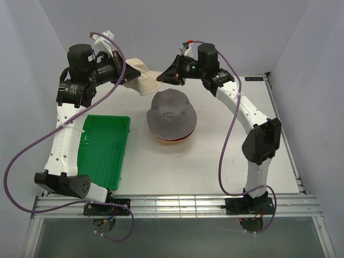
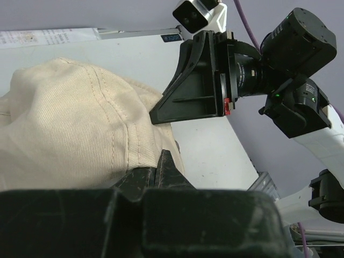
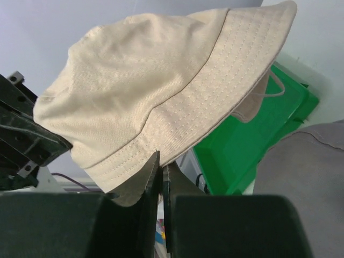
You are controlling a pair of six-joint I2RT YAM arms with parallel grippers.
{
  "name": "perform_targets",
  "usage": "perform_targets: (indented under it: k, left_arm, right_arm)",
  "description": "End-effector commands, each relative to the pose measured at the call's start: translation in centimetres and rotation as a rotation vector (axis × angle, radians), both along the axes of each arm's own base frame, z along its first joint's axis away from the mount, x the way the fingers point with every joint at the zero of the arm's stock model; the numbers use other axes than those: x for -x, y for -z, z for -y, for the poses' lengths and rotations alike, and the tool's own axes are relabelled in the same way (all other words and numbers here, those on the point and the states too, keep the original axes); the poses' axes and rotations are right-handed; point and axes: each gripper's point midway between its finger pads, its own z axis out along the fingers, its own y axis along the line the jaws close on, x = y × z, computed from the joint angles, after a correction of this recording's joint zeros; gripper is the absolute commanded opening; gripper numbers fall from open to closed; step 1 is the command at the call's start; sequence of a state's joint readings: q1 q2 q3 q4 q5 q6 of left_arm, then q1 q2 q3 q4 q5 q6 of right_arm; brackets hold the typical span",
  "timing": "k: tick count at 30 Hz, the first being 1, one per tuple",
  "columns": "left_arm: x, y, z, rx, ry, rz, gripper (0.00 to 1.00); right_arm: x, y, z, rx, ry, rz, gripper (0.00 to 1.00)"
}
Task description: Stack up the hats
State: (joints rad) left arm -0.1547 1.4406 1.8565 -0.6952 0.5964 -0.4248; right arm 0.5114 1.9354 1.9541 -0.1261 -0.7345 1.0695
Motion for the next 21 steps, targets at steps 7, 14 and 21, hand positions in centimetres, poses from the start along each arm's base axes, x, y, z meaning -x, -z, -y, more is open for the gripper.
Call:
perform_targets:
  k: [7,14,21]
  left_arm:
    - [0.9,0.0,-3.3,-0.083,-0.189,-0.005,0.0]
    - [0.8,0.8,-4.0,-0.132,-0.216,-0.03,0.0]
    - [0.8,1.2,-3.9,-0.149,-0.199,-0.038,0.08]
  right_arm:
    - [2.0,0.7,1.2,0.134,-0.072,0.157,0.08]
    - [2.1,0.5,1.6,0.184,-0.087,0.21,0.09]
    - [1.9,1.8,2.2,0.261,-0.08,0.264,0.08]
